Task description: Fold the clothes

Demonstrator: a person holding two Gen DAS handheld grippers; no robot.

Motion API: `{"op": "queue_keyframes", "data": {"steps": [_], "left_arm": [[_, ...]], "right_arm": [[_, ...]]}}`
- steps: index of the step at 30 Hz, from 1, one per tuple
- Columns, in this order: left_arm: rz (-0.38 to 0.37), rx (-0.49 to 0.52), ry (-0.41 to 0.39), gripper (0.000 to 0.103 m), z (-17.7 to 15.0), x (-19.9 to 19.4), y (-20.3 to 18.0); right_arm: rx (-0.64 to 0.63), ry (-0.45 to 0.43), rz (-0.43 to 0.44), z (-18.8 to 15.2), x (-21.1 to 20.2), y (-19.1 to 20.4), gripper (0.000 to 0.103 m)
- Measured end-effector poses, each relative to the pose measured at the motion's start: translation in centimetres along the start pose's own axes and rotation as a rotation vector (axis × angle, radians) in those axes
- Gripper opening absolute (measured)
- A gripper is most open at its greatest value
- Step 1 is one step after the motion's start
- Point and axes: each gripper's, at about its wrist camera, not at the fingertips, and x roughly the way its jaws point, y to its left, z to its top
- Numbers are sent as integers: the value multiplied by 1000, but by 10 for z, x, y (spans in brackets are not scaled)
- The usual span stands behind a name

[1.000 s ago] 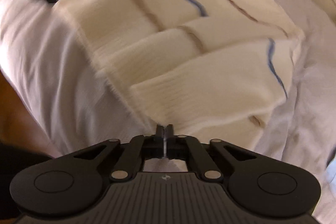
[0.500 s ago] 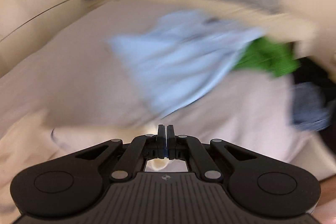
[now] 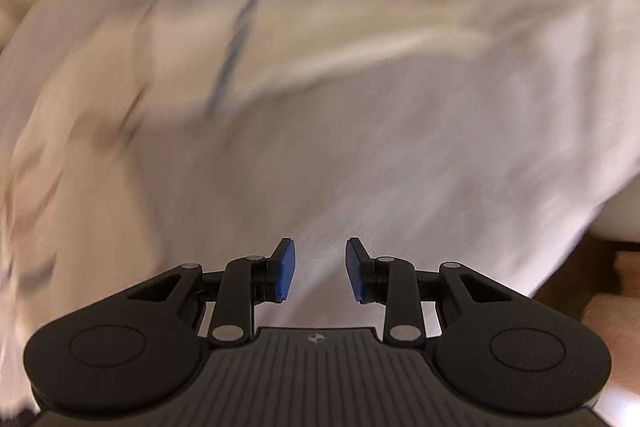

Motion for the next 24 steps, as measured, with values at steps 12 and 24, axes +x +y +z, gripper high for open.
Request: {"op": "queue_keyframes", "data": {"steps": [12, 24], "left_arm": [[160, 631, -36, 34, 23, 73, 18], [26, 784, -102, 5, 63, 77, 52]], "right_arm": [[-189, 103, 33, -81, 31, 160, 53], [-1, 117, -111, -100, 39, 170, 57]]}}
